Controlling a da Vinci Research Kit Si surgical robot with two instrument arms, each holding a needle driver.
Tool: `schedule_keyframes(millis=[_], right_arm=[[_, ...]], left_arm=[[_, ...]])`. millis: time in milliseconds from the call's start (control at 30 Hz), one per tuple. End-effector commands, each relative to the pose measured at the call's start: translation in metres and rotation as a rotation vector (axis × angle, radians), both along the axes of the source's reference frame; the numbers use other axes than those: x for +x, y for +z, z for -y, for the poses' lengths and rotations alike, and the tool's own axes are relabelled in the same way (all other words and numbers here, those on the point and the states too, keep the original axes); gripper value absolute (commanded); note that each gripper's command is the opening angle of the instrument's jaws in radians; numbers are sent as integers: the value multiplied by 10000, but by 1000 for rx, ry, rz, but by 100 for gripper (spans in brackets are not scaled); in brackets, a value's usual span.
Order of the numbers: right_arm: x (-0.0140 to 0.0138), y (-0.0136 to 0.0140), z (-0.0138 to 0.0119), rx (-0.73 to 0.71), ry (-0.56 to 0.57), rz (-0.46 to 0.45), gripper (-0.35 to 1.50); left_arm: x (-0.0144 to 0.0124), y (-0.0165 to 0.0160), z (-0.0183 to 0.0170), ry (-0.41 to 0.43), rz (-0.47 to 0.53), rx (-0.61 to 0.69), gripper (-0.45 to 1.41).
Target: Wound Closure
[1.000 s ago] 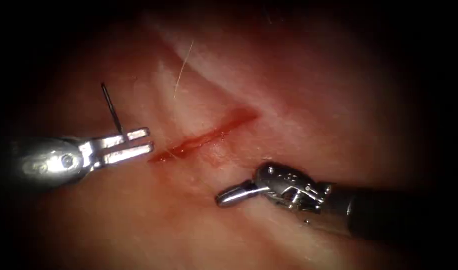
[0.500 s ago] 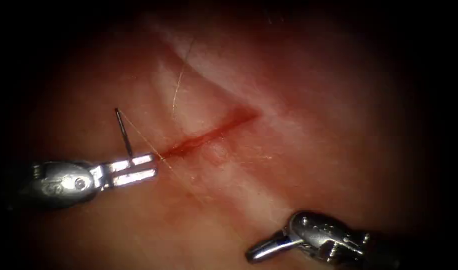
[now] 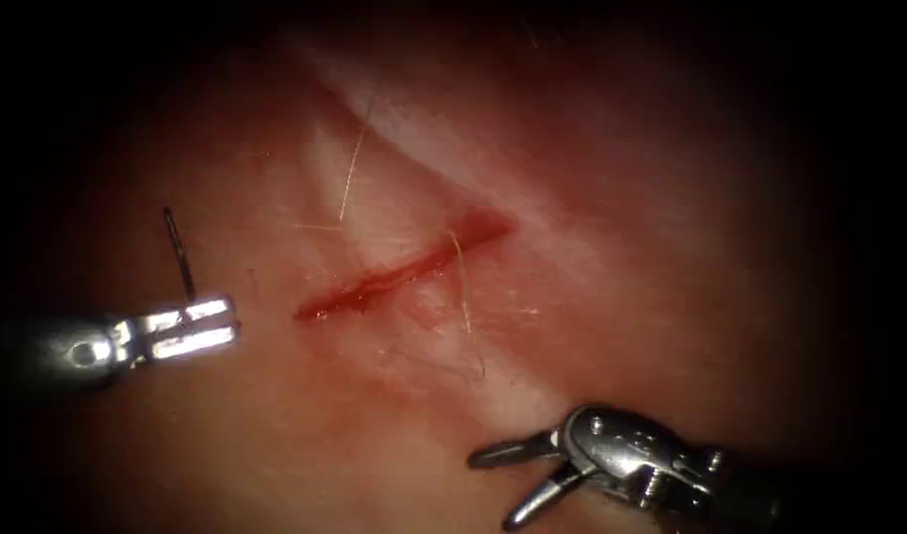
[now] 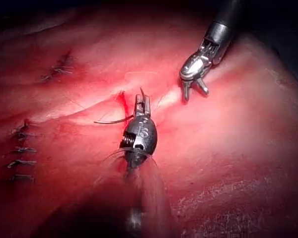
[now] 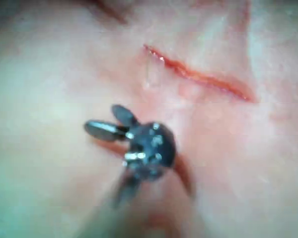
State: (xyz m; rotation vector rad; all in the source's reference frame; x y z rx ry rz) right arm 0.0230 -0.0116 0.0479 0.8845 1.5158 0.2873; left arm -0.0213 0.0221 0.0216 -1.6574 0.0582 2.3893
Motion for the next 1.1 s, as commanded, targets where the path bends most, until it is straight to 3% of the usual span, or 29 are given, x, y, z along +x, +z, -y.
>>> schedule_keyframes(millis=[33, 200, 500, 700, 933, 1100], right_arm=[[5, 18, -12, -21, 25, 10, 126], [12, 35, -27, -96, 69, 12, 126], [75, 52, -51, -123, 144, 55, 113], [101, 60, -64, -144, 183, 77, 106], [112, 60, -67, -141, 207, 86, 108], [111, 58, -66, -139, 195, 76, 93]], left_arm=[[-1, 6, 0, -11, 2, 1, -45], [6, 4, -2, -22, -4, 1, -45], [-9, 1, 2, -28, -6, 0, -45], [-9, 3, 3, -26, -4, -1, -45], [-13, 6, 4, -25, -1, -3, -45], [-14, 6, 5, -23, 1, -3, -45]])
